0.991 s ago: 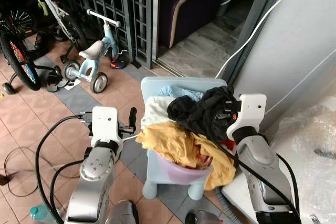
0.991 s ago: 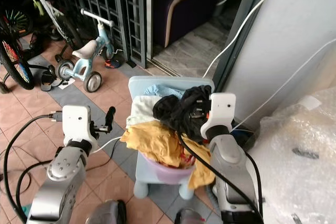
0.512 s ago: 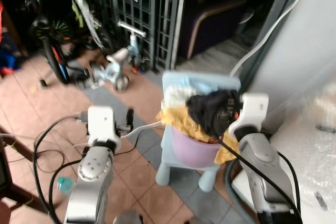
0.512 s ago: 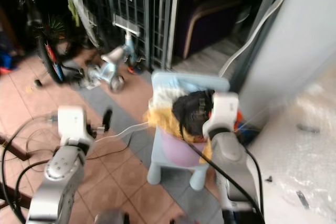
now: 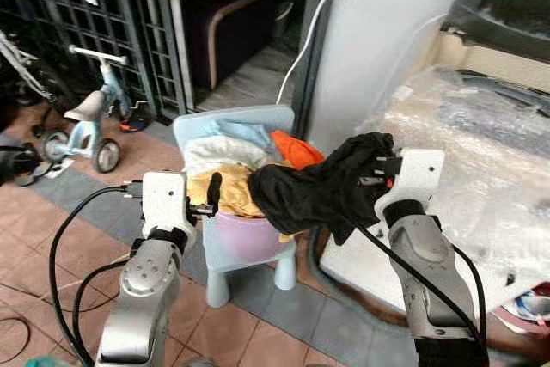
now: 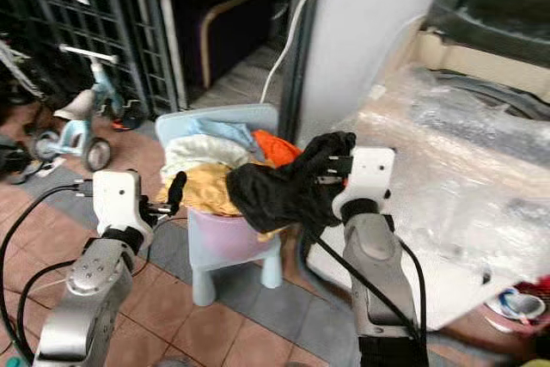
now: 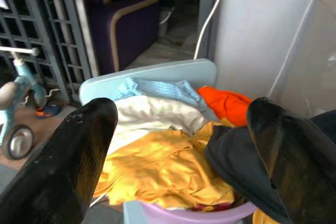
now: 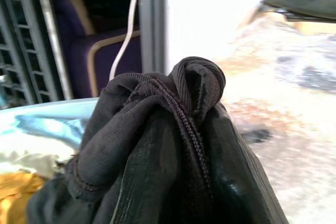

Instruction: Clothes washing

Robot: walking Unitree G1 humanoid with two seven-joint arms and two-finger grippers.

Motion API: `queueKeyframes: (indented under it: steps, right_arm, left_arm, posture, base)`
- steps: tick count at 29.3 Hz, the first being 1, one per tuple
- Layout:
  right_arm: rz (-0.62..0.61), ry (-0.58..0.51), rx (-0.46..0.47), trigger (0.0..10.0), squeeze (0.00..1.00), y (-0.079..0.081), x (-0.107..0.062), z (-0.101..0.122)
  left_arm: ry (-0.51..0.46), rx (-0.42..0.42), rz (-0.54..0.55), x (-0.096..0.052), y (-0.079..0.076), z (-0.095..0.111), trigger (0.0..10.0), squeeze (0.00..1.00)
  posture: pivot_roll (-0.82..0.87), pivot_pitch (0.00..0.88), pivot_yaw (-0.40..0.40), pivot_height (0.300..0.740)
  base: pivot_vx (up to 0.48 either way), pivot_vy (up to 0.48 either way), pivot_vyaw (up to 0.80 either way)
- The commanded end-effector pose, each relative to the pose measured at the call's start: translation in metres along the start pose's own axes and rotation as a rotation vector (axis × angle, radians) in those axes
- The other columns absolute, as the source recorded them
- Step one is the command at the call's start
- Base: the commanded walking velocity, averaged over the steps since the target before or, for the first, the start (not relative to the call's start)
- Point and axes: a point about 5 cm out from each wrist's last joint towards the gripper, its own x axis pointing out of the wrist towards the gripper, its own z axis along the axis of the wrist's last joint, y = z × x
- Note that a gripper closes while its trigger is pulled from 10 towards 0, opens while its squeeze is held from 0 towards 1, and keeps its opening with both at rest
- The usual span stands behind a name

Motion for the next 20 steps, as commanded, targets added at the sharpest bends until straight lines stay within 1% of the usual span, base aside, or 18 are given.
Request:
queueKeyframes:
  steps: [1, 10, 15, 20]
  right_arm:
    - [-0.018, -0.021, -0.014, 10.0, 0.0, -0.0052, 0.0022, 0.0048]
    - [-0.02, -0.026, -0.022, 10.0, 0.0, -0.0051, 0.004, 0.0046]
    - [-0.019, -0.027, -0.021, 10.0, 0.0, -0.0042, 0.0049, 0.0039]
    - [-0.018, -0.028, -0.019, 10.0, 0.0, -0.0033, 0.0056, 0.0038]
  left_arm:
    - [-0.024, -0.007, -0.029, 0.0021, -0.0075, 0.0054, 10.0, 0.0]
    - [-0.026, -0.006, -0.035, 0.0029, -0.0084, 0.0056, 10.0, 0.0]
    - [-0.018, -0.011, -0.032, 0.0034, -0.0085, 0.0044, 10.0, 0.0]
    - [-0.015, -0.014, -0.029, 0.0035, -0.0085, 0.0039, 10.0, 0.0]
  posture:
    - [-0.02, 0.0, -0.023, 0.74]
    - [-0.02, 0.0, -0.025, 0.74]
    - [-0.02, 0.0, -0.025, 0.74]
    - [-0.02, 0.0, -0.025, 0.74]
  base:
    - [0.319, -0.326, -0.8]
    - [0.356, -0.31, -0.8]
    - [0.287, 0.0, -0.67]
    - [0.0, 0.0, -0.78]
